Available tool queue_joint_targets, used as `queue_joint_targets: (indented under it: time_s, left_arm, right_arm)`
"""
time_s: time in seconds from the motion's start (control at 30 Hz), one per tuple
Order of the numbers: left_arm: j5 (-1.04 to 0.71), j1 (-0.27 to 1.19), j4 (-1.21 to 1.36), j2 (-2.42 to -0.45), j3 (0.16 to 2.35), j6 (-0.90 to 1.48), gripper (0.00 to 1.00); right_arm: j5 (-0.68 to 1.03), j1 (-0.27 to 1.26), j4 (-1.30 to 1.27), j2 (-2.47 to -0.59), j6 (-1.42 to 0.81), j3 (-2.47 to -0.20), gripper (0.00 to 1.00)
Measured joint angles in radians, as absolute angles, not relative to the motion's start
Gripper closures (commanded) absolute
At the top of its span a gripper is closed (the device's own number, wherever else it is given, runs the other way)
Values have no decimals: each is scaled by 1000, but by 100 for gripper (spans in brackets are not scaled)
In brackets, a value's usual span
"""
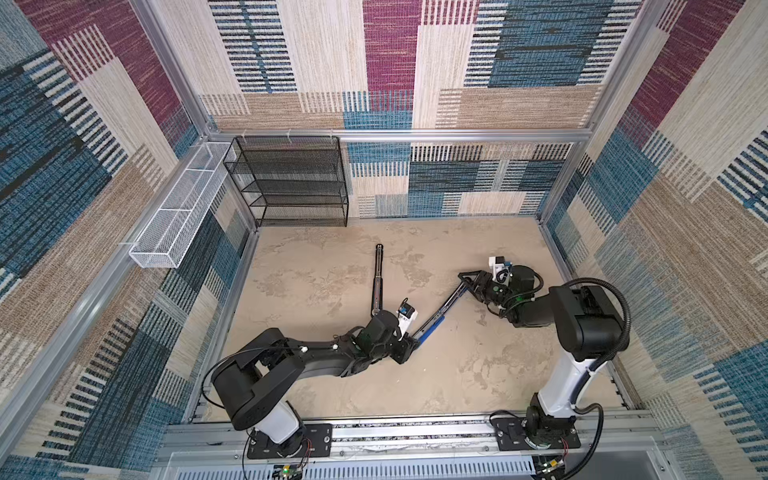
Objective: Load the staples into the stapler
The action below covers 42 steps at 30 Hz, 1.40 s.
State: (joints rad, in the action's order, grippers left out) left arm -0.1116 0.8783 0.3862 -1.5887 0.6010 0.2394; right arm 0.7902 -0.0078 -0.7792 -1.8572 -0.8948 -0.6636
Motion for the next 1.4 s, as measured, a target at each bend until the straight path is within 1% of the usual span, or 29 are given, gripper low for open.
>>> queue_joint_targets:
  time_s: [0.17,0.47,0.57,0.73,1.1,1.4]
  left_arm:
    - [-111,884,391,-1621,619,236,58]
    - [-109,890,392,-1642,630,236,72]
    - [-107,891,392,-1643,632,236,80]
    - [-103,891,395,-1643,634,236,86]
    - [-78,900,362,-1624,644,218,89]
    - [-47,912,316,-1614,670,187,90]
  right_arm:
    - [793,-8,-773,-1856,-891,-665,46]
    - [793,-8,-743,-1840,-886,-668,46]
    - [792,-8,-740,-1831,-884,-668,46]
    - [791,-8,-734,-1813,-870,-668,46]
    - [772,-8,-667,-1768,-819,-668,48]
    - [715,16,-587,-1699,-733,-671,51]
